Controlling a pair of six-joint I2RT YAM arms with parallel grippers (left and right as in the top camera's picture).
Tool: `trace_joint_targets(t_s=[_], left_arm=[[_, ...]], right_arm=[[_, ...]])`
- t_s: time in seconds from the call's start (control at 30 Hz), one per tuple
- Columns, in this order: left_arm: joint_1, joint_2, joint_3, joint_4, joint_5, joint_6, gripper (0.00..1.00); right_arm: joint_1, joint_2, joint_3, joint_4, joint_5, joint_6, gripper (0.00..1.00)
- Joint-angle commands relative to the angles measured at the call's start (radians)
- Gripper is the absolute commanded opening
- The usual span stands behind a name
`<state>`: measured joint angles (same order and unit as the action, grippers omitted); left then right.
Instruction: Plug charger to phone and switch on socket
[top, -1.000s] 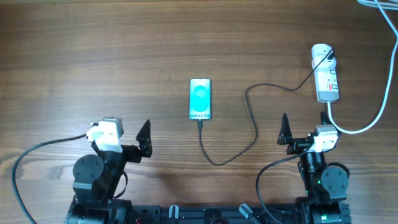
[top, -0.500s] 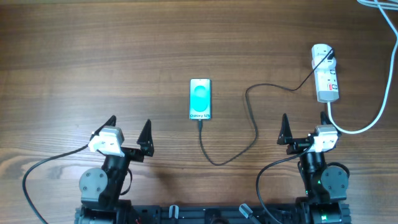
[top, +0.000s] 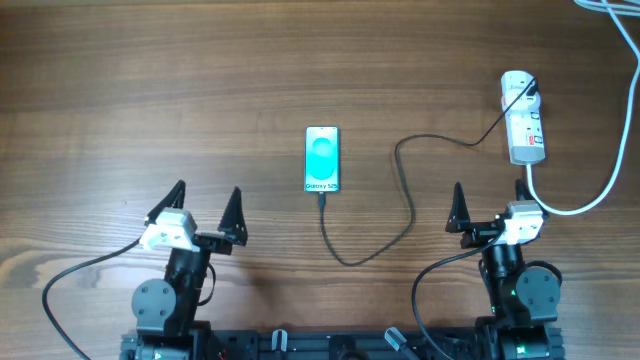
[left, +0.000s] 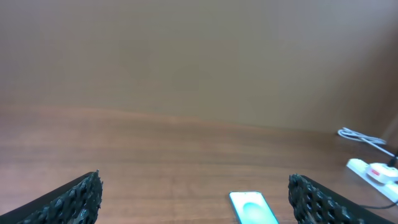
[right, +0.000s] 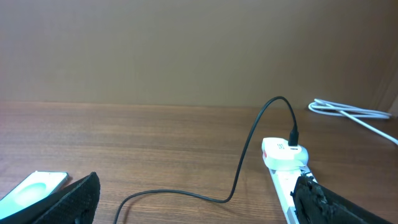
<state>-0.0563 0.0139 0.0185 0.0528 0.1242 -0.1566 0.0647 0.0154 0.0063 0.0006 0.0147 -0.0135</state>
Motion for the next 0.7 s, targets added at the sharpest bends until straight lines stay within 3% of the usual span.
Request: trace_joint_targets(t_s=[0.0,0.27,0.4,0.67], left_arm=[[0.033,-0.011,-0.013,0.003,-0.017,-0.035,1.00],[0.042,-0.011,-0.013,-0.122,-0.012,0.024,1.00],[0.042,-0.011,-0.013,-0.122,-0.010,0.101,1.00],[0.042,-0.011,-0.013,-0.130,-0.089,0.105,1.00]], right_arm=[[0.000,-0.012,-0.002,0.005,-0.013,-0.013,1.00],[0.000,-0.012,-0.002,0.005,-0.013,-0.013,1.00],[0.000,-0.012,-0.002,0.005,-0.013,-0.013,1.00],[0.000,-0.012,-0.002,0.005,-0.013,-0.013,1.00]])
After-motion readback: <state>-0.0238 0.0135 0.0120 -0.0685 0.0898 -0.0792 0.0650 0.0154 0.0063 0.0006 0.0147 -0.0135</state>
